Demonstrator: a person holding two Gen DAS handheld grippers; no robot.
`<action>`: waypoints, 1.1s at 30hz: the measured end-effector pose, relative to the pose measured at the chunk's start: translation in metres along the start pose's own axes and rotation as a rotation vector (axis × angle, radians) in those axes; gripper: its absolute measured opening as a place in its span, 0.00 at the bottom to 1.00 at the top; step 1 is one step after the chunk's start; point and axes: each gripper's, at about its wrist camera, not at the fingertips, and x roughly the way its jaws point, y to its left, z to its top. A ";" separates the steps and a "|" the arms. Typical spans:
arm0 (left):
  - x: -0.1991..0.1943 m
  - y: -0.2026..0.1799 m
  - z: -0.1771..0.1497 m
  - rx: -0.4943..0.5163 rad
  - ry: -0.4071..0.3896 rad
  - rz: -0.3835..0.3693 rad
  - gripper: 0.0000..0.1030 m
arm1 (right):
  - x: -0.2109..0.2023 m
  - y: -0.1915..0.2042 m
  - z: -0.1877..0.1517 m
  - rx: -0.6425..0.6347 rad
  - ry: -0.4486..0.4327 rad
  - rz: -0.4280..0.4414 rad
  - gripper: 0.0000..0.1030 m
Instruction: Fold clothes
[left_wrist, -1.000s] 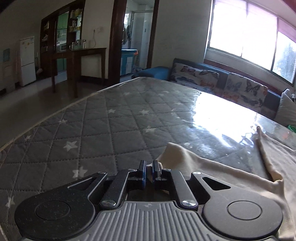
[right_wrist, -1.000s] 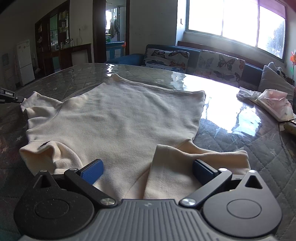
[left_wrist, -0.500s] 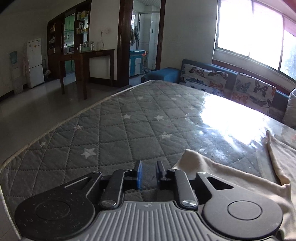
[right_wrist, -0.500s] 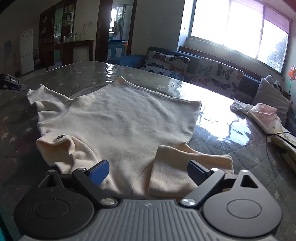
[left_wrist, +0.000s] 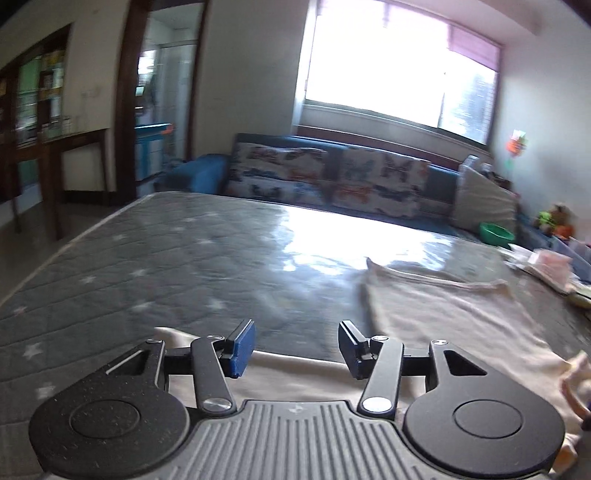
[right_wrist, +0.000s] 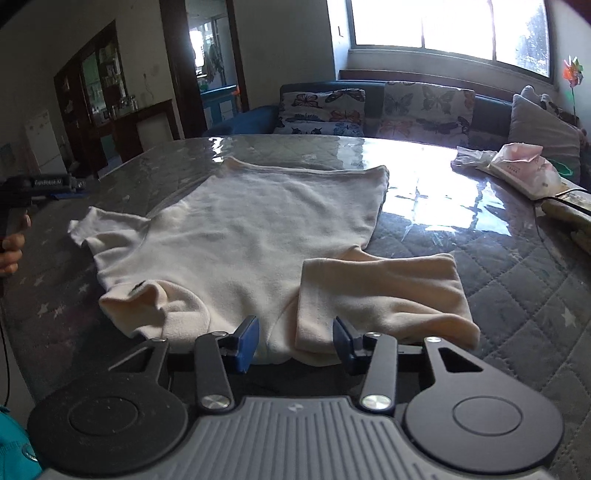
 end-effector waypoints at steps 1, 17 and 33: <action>0.003 -0.009 -0.002 0.018 0.011 -0.024 0.53 | 0.000 0.000 0.000 -0.004 -0.003 -0.009 0.41; 0.012 -0.131 -0.054 0.287 0.166 -0.318 0.61 | 0.000 0.000 -0.002 -0.020 -0.054 -0.135 0.06; 0.009 -0.117 -0.068 0.382 0.173 -0.305 0.73 | -0.058 -0.104 0.020 0.222 -0.219 -0.507 0.03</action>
